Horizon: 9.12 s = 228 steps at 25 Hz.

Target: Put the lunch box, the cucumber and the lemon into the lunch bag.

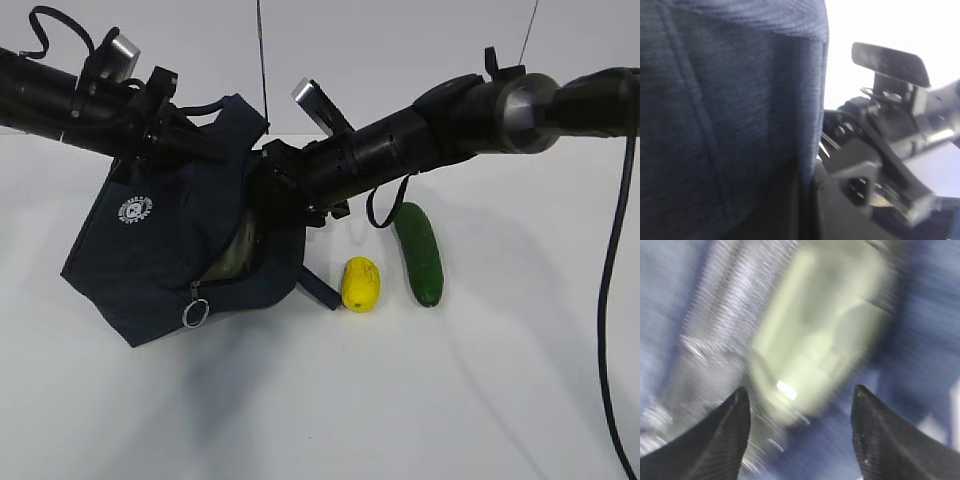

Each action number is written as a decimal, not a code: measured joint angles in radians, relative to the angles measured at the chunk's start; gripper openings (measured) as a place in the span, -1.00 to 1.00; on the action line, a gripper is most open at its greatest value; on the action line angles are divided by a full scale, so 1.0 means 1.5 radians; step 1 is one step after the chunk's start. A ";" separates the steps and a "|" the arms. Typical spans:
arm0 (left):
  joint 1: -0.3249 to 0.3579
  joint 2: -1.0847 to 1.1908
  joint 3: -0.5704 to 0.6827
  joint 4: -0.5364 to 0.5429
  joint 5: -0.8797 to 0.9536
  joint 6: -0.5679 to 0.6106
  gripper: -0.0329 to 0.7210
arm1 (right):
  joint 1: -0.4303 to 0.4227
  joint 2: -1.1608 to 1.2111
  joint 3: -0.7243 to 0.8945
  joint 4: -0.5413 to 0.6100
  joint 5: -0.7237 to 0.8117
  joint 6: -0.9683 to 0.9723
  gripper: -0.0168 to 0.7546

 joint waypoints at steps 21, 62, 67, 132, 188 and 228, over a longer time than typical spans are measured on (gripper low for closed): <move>0.046 0.000 0.000 -0.015 0.071 0.000 -0.94 | -0.010 0.000 -0.303 -0.579 0.162 0.391 0.28; 0.046 0.000 0.000 0.009 0.089 0.000 -0.94 | -0.011 -0.089 -0.086 -0.868 0.136 0.655 0.28; 0.046 0.000 0.000 0.013 0.089 0.000 -0.94 | -0.011 -0.054 -0.086 -0.869 0.102 0.663 0.28; 0.046 0.000 0.000 0.017 0.091 -0.001 -0.94 | -0.011 0.027 -0.246 -0.896 0.159 0.635 -0.13; 0.046 0.001 0.000 -0.078 0.081 -0.002 -0.94 | 0.027 0.058 -0.272 -0.247 0.084 0.351 0.33; 0.046 0.001 0.000 -0.054 0.085 -0.002 -0.94 | -0.040 -0.193 -0.102 -0.683 0.170 0.481 0.31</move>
